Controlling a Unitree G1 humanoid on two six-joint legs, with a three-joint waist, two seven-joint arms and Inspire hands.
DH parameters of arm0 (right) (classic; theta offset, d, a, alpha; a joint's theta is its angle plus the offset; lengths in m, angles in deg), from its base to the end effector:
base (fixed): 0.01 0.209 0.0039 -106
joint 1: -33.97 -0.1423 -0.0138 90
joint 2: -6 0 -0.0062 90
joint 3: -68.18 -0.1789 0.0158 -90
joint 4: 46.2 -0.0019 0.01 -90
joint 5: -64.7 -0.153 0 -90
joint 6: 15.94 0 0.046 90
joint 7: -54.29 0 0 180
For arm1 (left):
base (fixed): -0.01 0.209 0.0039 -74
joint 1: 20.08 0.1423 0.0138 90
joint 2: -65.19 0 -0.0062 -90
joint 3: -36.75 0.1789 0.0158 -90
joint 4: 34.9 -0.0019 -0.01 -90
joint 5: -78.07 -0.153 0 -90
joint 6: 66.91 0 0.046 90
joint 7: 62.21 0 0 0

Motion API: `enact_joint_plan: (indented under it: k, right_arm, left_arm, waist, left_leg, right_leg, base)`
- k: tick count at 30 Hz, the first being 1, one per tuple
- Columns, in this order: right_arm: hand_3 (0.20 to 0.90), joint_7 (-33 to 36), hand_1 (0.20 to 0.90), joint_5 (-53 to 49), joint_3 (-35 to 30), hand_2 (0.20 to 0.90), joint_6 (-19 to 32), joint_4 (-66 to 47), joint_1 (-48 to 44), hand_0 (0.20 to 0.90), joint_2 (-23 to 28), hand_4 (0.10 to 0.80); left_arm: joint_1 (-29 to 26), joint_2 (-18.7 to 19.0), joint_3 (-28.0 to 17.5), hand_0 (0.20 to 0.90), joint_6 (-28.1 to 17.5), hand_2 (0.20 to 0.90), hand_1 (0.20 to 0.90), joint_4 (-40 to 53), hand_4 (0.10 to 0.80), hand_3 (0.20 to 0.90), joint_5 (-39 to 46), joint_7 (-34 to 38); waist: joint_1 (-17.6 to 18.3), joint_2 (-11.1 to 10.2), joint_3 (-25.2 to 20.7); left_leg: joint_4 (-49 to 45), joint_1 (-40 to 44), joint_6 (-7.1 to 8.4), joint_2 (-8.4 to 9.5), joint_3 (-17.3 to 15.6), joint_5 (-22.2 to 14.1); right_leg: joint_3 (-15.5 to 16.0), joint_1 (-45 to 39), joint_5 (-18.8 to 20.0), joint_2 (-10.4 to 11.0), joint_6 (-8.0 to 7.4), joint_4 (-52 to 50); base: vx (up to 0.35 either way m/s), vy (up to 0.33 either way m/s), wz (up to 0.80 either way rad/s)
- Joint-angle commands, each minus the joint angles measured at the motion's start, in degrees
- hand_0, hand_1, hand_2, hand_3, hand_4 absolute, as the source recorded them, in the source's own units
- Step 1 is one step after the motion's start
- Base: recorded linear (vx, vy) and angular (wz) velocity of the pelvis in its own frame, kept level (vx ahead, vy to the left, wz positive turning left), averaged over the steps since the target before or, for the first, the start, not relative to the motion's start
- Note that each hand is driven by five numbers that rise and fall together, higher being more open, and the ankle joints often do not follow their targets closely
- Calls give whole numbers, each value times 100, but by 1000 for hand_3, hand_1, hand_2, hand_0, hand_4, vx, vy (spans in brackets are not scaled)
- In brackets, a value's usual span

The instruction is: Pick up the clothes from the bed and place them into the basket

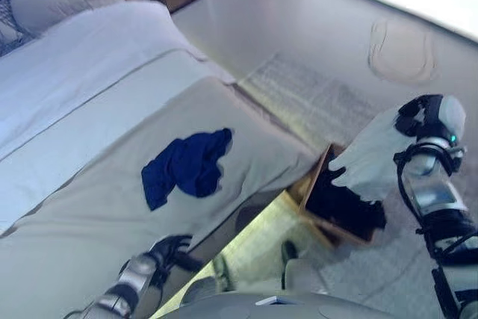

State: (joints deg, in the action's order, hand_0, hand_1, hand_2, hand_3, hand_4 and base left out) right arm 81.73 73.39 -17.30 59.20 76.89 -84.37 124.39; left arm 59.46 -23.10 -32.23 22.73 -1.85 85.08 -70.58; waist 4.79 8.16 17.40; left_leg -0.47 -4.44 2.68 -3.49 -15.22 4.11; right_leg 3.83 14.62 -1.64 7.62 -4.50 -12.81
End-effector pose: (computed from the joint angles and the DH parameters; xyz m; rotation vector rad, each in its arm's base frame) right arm 0.2875 -0.3198 0.1246 -0.9399 0.1194 -0.7560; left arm 0.1777 0.2081 -0.0848 0.3190 0.8754 -0.2671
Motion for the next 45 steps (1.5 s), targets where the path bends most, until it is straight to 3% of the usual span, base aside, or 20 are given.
enact_joint_plan:
  k: [1, 3, 4, 5, 8, 16, 19, 21, 25, 28, 32, 37, 40, 45]
  right_arm:
    - [200, 645, 300, 230, 314, 300, 134, -11, -987, 300, 477, 100]
    - [200, 708, 300, 152, 479, 300, -186, 379, -1141, 300, 457, 100]
    - [576, 756, 622, 51, 601, 622, -333, 780, -1255, 622, 411, 476]
    - [900, 792, 900, -37, 679, 900, -333, 979, -1327, 900, 413, 800]
    - [900, 638, 900, -264, 866, 900, -575, 1535, -1582, 900, 498, 800]
    - [900, 527, 900, -741, 731, 900, -322, 2357, -1563, 900, 676, 800]
    - [900, 866, 900, -1256, 450, 900, -137, 1953, -1327, 900, 722, 800]
    - [900, 1427, 900, -1455, 39, 900, 377, 1401, -1108, 900, 719, 800]
    - [900, 2305, 900, -934, -773, 900, 730, -453, -734, 900, 571, 800]
    - [900, 2435, 900, 212, -1080, 900, 827, -2130, -467, 900, 355, 800]
    - [900, 1803, 900, 964, -780, 900, 868, -3378, -324, 900, 359, 800]
    - [900, 623, 900, 1024, -209, 900, 1093, -3514, -490, 900, 490, 800]
    - [900, -526, 900, 1366, 602, 900, 1192, -3163, -814, 900, 539, 800]
    - [900, -879, 900, 2223, 1719, 900, 1111, -2027, -1631, 900, 319, 800]
  left_arm:
    - [-342, 37, 177, 900, -261, 900, 900, 277, 800, 900, 351, 201]
    - [-428, 101, 229, 900, -275, 900, 900, 400, 800, 900, 411, 251]
    - [-475, 133, 239, 900, -283, 900, 900, 439, 800, 900, 452, 269]
    - [-487, 169, 232, 900, -297, 900, 900, 469, 800, 900, 492, 258]
    - [-492, 326, 186, 900, -333, 900, 900, 534, 800, 900, 620, 173]
    - [-213, 527, -79, 900, -386, 900, 900, 701, 800, 900, 832, -66]
    - [-56, 440, -102, 900, -385, 900, 900, 782, 800, 900, 813, -69]
    - [89, 306, -83, 900, -385, 900, 900, 817, 800, 900, 841, 5]
    - [267, 133, -116, 900, -406, 900, 900, 707, 800, 900, 989, 111]
    - [327, 30, -258, 900, -288, 900, 900, 555, 800, 900, 1069, 180]
    - [511, -18, -641, 900, -30, 900, 900, 419, 800, 900, 915, 233]
    - [724, 51, -817, 900, -59, 900, 900, 205, 800, 900, 728, 270]
    - [758, 130, -901, 900, -77, 900, 900, -54, 800, 900, 717, 213]
    - [686, 336, -902, 900, -5, 900, 900, -239, 800, 900, 758, 167]
  waist:
    - [-27, -47, 556]
    - [-45, 51, 733]
    - [-66, 119, 821]
    - [-73, 174, 872]
    - [-93, 342, 1006]
    - [-116, 571, 1209]
    - [-99, 558, 1225]
    - [-59, 518, 1220]
    - [-12, 406, 1119]
    - [-21, 233, 930]
    - [-217, -152, 481]
    - [-582, -519, 138]
    - [-986, -740, 4]
    - [-1617, -969, 111]
  left_leg:
    - [-1723, -665, -264, 298, 358, -1280]
    - [-2077, -981, -289, 295, 367, -1364]
    - [-2288, -1186, -299, 310, 397, -1406]
    - [-2389, -1304, -305, 321, 416, -1416]
    - [-2635, -1622, -313, 393, 480, -1419]
    - [-2856, -1913, -307, 453, 530, -1380]
    - [-2737, -1796, -278, 454, 525, -1333]
    - [-2529, -1606, -249, 454, 523, -1277]
    - [-1836, -1232, -232, 402, 433, -962]
    - [-1314, -923, -200, 395, 432, -822]
    - [-697, -538, -191, 413, 568, -674]
    - [-405, -299, -204, 461, 803, -592]
    - [-494, -276, -275, 532, 1044, -622]
    - [-637, -461, -388, 600, 1416, -611]
  right_leg:
    - [548, 112, -922, 85, 399, -1075]
    - [547, 457, -1111, 120, 498, -1563]
    - [539, 674, -1227, 150, 555, -1854]
    - [527, 807, -1292, 171, 590, -2019]
    - [456, 1202, -1450, 209, 685, -2459]
    - [375, 1501, -1591, 201, 843, -2822]
    - [382, 1358, -1528, 171, 840, -2651]
    - [386, 1182, -1429, 124, 796, -2394]
    - [444, 830, -1061, 29, 690, -1710]
    - [465, 501, -861, -20, 542, -1185]
    - [599, -61, -585, -53, 325, -412]
    - [858, -555, -404, -54, 191, 61]
    - [1153, -867, -366, -1, 147, 204]
    - [1601, -1089, -324, 91, 99, 220]
  base:
    - [-107, -159, -21]
    - [-105, -185, 0]
    - [-107, -154, 10]
    - [-89, -127, 10]
    - [-79, -42, 3]
    - [-18, 34, 2]
    - [25, 96, 0]
    - [84, 194, 1]
    - [45, 228, -8]
    - [31, 213, -15]
    - [69, 148, 6]
    - [60, 67, 37]
    - [51, 117, 48]
    - [12, 107, 73]
